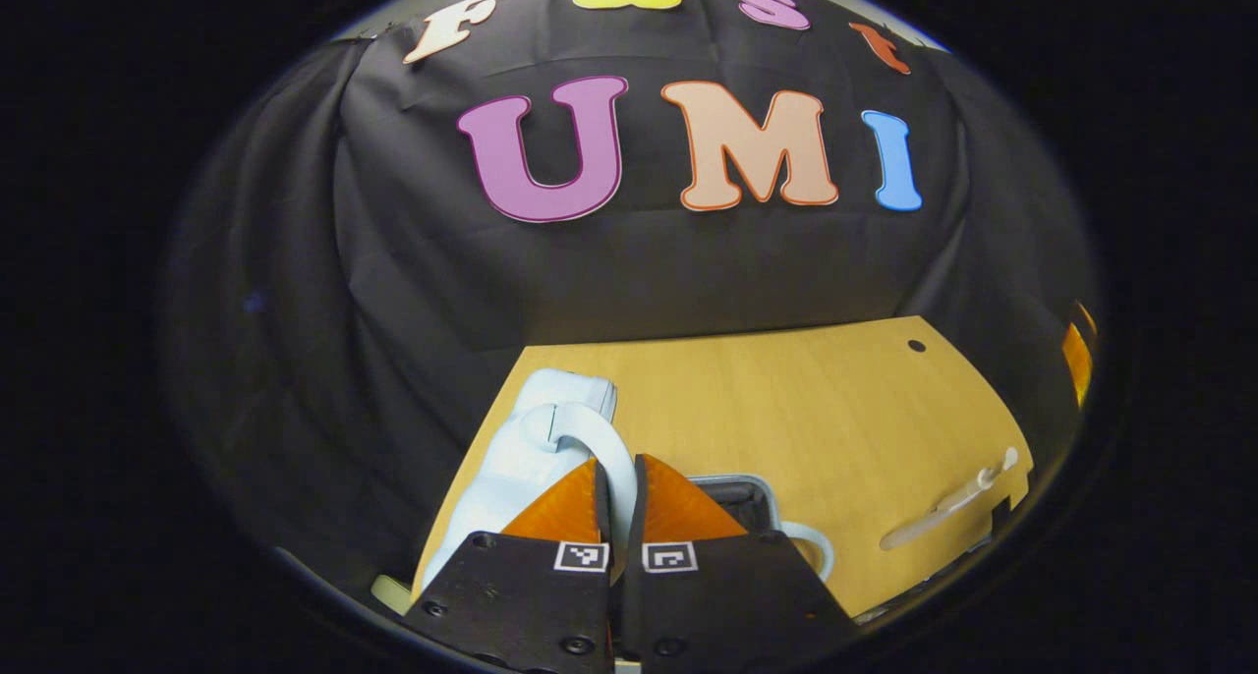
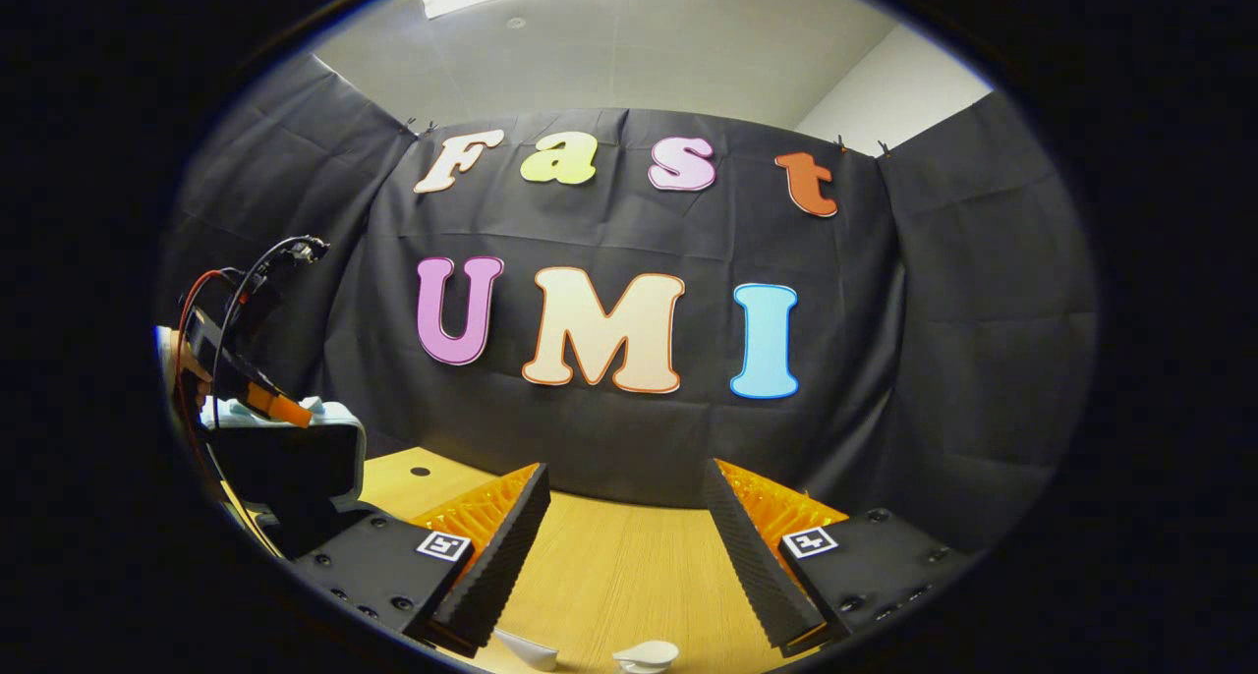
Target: First open the suitcase, pack the skin care products into it, and then close the suitcase.
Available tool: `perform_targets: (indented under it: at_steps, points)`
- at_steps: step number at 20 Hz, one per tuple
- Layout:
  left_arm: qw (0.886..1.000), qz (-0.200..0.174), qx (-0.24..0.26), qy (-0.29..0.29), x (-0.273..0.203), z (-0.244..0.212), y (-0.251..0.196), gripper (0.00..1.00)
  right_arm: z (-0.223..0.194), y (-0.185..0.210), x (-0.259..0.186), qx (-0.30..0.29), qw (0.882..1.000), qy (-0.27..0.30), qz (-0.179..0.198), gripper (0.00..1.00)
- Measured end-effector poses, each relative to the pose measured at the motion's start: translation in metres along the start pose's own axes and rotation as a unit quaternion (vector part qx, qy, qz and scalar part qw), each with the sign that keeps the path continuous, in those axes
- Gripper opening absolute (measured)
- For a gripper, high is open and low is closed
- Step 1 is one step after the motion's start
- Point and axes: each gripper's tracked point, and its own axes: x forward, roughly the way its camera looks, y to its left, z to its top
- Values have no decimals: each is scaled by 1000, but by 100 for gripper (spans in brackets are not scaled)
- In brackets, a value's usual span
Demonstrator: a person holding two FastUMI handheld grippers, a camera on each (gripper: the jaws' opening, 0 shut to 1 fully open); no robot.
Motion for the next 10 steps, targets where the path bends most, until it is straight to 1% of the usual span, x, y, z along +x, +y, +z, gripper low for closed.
perform_targets:
  at_steps: [2, 5, 10]
  points:
    - [1000, 10, 7, -5, 4, 2, 17, 1, 2, 4, 3, -3, 1000, -1, -4, 99]
    - [1000, 23, 11, -6, 10, 2, 42, 0, 5, 9, 6, -7, 1000, -1, -10, 99]
    - [998, 70, 7, -3, 17, -5, 104, 0, 8, 11, 9, -15, 1000, 0, -24, 99]
